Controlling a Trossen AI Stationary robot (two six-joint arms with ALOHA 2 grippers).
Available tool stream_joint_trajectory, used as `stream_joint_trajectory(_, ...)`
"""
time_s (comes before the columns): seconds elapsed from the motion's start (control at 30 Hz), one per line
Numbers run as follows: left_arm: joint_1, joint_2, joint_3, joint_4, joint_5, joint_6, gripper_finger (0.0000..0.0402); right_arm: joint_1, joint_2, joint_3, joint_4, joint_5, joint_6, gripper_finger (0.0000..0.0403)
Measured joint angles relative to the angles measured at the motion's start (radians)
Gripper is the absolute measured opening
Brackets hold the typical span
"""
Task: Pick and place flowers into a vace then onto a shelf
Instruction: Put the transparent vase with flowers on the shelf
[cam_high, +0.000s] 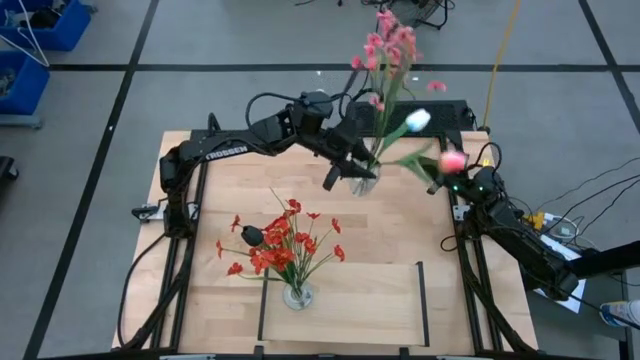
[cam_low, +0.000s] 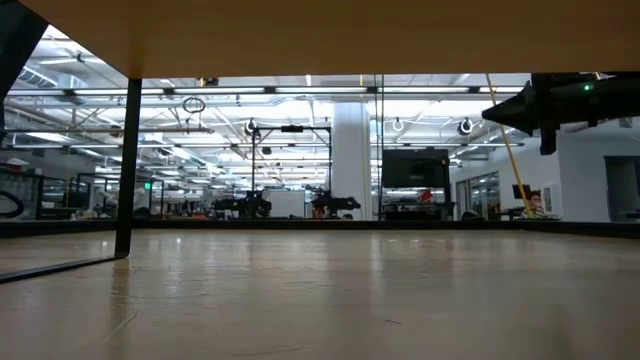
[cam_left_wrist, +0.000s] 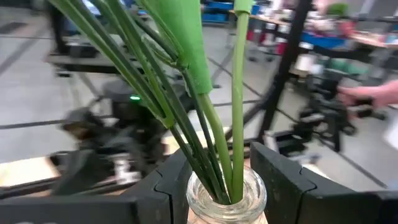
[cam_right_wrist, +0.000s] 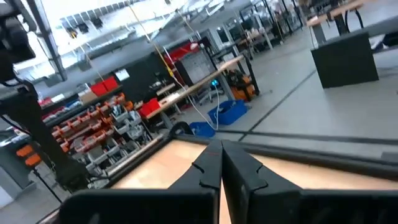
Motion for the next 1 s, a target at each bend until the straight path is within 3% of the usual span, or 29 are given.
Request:
stream_joint_trajectory(0.2, -0.02, 0.0, 0.0, -0.008, 0.121, -0.002, 0.015, 0.0, 0.0, 0.0, 0.1, 0.0, 0.0, 0.0)
stream_joint_trajectory(0.63, -0.1, 0.005, 0.0, -0.018, 0.074, -0.024, 0.015, 0.0, -0.082, -0.001, 0.491, -0.001, 0.0, 0.0)
stream_joint_trajectory(1.0, -0.157, 0.01, -0.034, 0.031, 0.053, 0.017, 0.015, 0.0, -0.08, -0.001, 0.491, 0.001, 0.0, 0.0)
